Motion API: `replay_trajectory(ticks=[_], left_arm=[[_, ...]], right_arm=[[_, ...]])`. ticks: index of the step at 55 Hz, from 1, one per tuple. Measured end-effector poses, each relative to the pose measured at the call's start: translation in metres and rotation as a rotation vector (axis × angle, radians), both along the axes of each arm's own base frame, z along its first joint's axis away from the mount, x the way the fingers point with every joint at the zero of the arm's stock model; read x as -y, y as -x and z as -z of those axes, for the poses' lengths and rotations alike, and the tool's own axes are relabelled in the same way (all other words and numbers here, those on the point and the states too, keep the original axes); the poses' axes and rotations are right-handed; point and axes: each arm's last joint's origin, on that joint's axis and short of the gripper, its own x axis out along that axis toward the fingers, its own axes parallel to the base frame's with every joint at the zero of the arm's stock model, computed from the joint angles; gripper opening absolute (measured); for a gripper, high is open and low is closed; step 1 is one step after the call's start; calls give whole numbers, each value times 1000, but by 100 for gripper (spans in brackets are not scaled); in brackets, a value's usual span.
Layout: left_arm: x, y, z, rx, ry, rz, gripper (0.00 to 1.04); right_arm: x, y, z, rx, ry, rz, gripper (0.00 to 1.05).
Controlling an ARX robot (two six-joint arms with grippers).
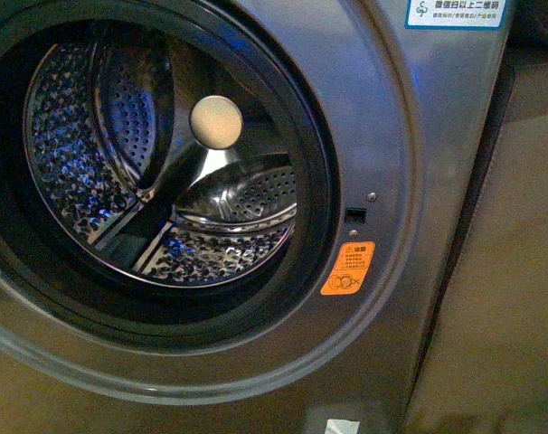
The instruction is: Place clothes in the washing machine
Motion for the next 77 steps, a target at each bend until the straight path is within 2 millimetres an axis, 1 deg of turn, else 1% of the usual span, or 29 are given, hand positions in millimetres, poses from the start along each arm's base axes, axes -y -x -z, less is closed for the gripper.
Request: replay_trajectory(ticks=[30, 34, 40, 43, 49, 54, 58, 64, 66, 69, 71, 74, 76, 77], left_arm=[[0, 0, 0, 0, 0, 0, 98], [0, 0, 0, 0, 0, 0, 98], [0, 0, 0, 0, 0, -2, 98], [0, 0, 0, 0, 0, -1, 98], [0, 0, 0, 0, 0, -1, 98], [0, 0, 0, 0, 0, -1, 98], [0, 0, 0, 0, 0, -1, 98], [0, 0, 0, 0, 0, -1, 98], [0, 0, 0, 0, 0, -1, 98], [0, 0, 0, 0, 0, -1, 98], [0, 0, 0, 0, 0, -1, 98], [0, 0, 0, 0, 0, -1, 98], [0, 0, 0, 0, 0, -1, 98], [0, 0, 0, 0, 0, -1, 98]], right_arm=[[0, 0, 0, 1, 0, 0, 97], [5, -5, -9, 72, -36, -217, 97], [20, -12, -15, 89, -76, -324, 97], [33, -18, -22, 102, -98, -339, 97], [56, -27, -39, 153, -93, -314, 97], [89, -42, -60, 202, -81, -236, 97], [116, -59, -66, 163, -117, -171, 97], [148, -80, -63, 60, -169, -79, 97], [163, -89, -59, -4, -193, -30, 97], [178, -98, -53, -69, -218, 17, 97], [193, -106, -47, -142, -227, 58, 97], [207, -112, -39, -208, -250, 97, 97], [221, -118, -31, -268, -253, 136, 97], [231, -121, -24, -315, -247, 161, 97]])
